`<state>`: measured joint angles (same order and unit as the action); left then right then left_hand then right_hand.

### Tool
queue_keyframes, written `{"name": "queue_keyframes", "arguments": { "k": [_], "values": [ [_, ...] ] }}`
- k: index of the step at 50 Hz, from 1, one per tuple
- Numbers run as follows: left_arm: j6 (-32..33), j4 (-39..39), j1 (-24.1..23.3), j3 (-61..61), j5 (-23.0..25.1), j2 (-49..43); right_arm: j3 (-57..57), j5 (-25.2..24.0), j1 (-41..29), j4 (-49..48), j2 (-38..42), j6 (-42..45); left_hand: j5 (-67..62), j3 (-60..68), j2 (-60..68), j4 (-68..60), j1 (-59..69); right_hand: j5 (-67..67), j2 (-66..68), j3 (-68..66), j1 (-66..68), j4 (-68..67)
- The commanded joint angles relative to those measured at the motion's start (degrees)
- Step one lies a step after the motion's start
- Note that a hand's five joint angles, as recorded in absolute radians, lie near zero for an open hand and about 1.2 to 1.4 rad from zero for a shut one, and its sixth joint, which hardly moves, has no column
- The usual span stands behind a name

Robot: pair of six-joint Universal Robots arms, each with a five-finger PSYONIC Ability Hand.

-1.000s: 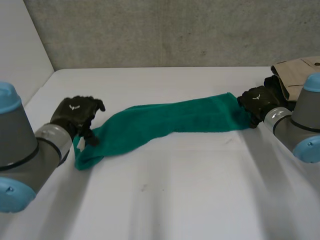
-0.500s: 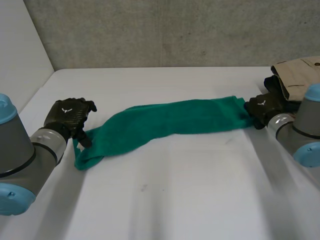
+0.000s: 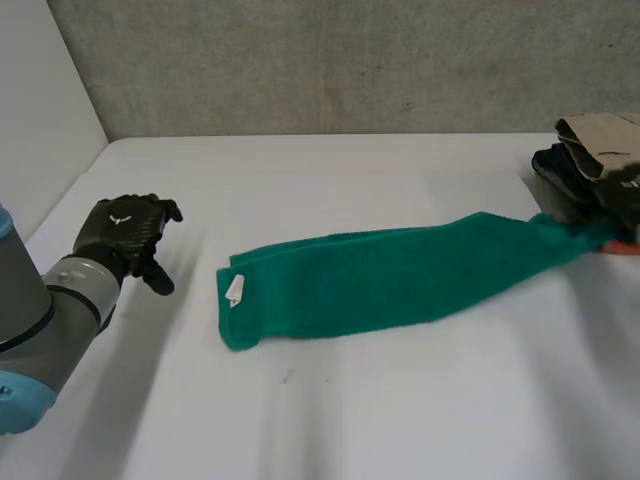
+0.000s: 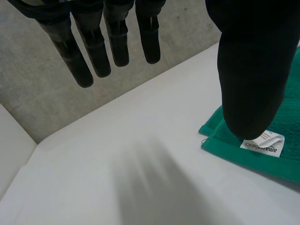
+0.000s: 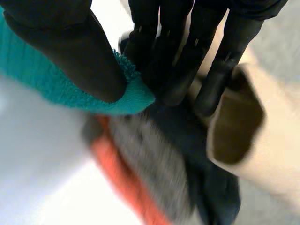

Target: Fold the laundry.

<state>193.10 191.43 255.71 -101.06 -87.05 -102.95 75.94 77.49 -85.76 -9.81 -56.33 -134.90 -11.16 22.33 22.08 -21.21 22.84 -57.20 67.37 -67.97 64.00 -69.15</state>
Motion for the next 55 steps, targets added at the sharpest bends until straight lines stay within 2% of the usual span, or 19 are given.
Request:
{"name": "queue_keyframes", "arguments": {
  "k": [1,5,9,12,17,18,19,21,22,23,26,28,30,31,36,41,45,51,55],
  "values": [
    [-0.1,0.0,1.2,-1.2,0.0,1.8,2.0,-3.4,-13.8,-9.7,-4.5,-3.2,-0.5,-0.7,-0.4,-0.4,-1.2,-12.8,12.6,-12.0,16.0,-10.9],
    [-0.1,0.1,2.6,-1.9,0.6,2.9,5.7,-11.7,-23.6,-18.6,-5.0,-2.4,0.3,-1.5,-1.3,0.4,-2.0,-12.8,12.6,-12.0,16.0,-10.9],
    [-0.3,0.1,3.7,-2.8,1.4,3.5,9.0,-20.8,-34.1,-26.5,-1.9,-0.6,0.7,-1.9,-1.6,0.7,-2.4,-12.8,12.6,-12.0,16.0,-10.9],
    [-0.4,0.1,3.8,-3.3,1.5,3.5,8.7,-22.4,-38.2,-26.5,2.1,0.4,0.9,-2.0,-1.8,0.9,-2.5,-12.8,12.6,-12.0,16.0,-10.9],
    [-0.5,0.2,3.5,-3.8,1.5,3.3,5.3,-21.3,-44.3,-20.3,10.4,5.9,1.0,-2.2,-1.9,1.1,-2.7,-12.8,12.6,-12.0,16.0,-10.9],
    [-0.5,0.2,3.3,-3.8,1.5,3.3,4.7,-21.1,-44.7,-18.9,11.0,6.8,1.2,-2.4,-2.1,1.2,-2.9,-6.5,6.3,-5.7,9.6,-4.5],
    [-0.5,0.3,3.0,-3.7,1.4,3.3,3.9,-20.6,-45.1,-16.3,11.4,8.8,1.2,-2.4,-2.1,1.2,-2.9,17.8,-17.9,18.5,-14.6,19.7],
    [-0.5,0.4,2.9,-3.5,1.5,3.1,3.0,-19.6,-45.0,-14.0,11.4,10.2,1.2,-2.4,-2.1,1.2,-2.9,46.6,-46.8,47.4,-43.4,48.6],
    [-0.5,0.4,2.9,-3.4,1.5,3.1,2.6,-18.7,-44.8,-13.2,11.2,10.4,1.2,-2.4,-2.1,1.2,-2.9,55.4,-55.6,56.2,-52.2,57.4],
    [-0.5,0.6,2.7,-3.3,1.5,3.0,2.2,-15.9,-44.3,-12.8,10.5,9.3,1.2,-2.4,-2.1,1.2,-2.9,57.2,-57.4,58.0,-54.0,59.1],
    [-0.5,0.9,2.4,-2.8,1.5,2.8,2.5,-11.0,-43.2,-13.2,9.0,3.7,1.2,-2.4,-2.1,1.2,-2.9,57.2,-57.4,58.0,-54.0,59.1],
    [-0.5,1.0,1.7,-2.3,1.6,2.7,3.4,-7.5,-41.9,-13.4,6.4,-5.1,1.4,-2.5,-2.3,1.4,-3.0,57.2,-57.4,58.0,-54.0,59.1],
    [-0.4,1.0,1.1,-1.9,1.4,2.6,4.3,-6.5,-40.5,-13.4,4.0,-11.2,1.4,-2.5,-2.3,1.4,-3.0,57.2,-57.4,58.0,-54.0,59.1],
    [-0.5,1.0,0.1,-1.6,1.4,2.4,5.9,-6.1,-38.2,-13.0,0.9,-18.1,1.5,-2.7,-2.4,1.6,-3.2,57.2,-57.4,58.0,-54.0,59.1],
    [-0.5,1.2,-4.6,-0.1,1.3,1.5,9.5,-7.1,-33.6,-11.6,-2.6,-29.1,1.9,-3.0,-2.8,1.9,-3.5,57.2,-57.4,58.0,-54.0,59.1],
    [0.0,3.0,-11.4,2.1,1.2,-1.4,11.9,-6.8,-30.1,-9.2,-2.5,-28.7,3.9,-5.0,-4.8,3.9,-5.6,57.2,-57.4,58.0,-54.0,59.1],
    [1.4,6.1,-17.7,6.4,0.8,-7.2,12.8,-5.2,-27.4,-4.4,-0.4,-23.5,4.4,-5.6,-5.3,4.4,-6.1,57.2,-57.4,58.0,-54.0,59.1],
    [6.9,8.3,-20.6,13.8,-0.7,-16.1,13.1,-2.3,-26.0,-3.0,1.7,-19.8,4.7,-5.9,-5.6,4.8,-6.4,57.2,-57.4,58.0,-54.0,59.1],
    [10.9,8.3,-21.3,19.1,-1.8,-22.7,13.4,-1.0,-25.9,-4.6,2.0,-19.8,6.1,-7.2,-7.0,6.1,-7.8,47.1,-47.3,47.9,-43.9,49.1]
  ]
}}
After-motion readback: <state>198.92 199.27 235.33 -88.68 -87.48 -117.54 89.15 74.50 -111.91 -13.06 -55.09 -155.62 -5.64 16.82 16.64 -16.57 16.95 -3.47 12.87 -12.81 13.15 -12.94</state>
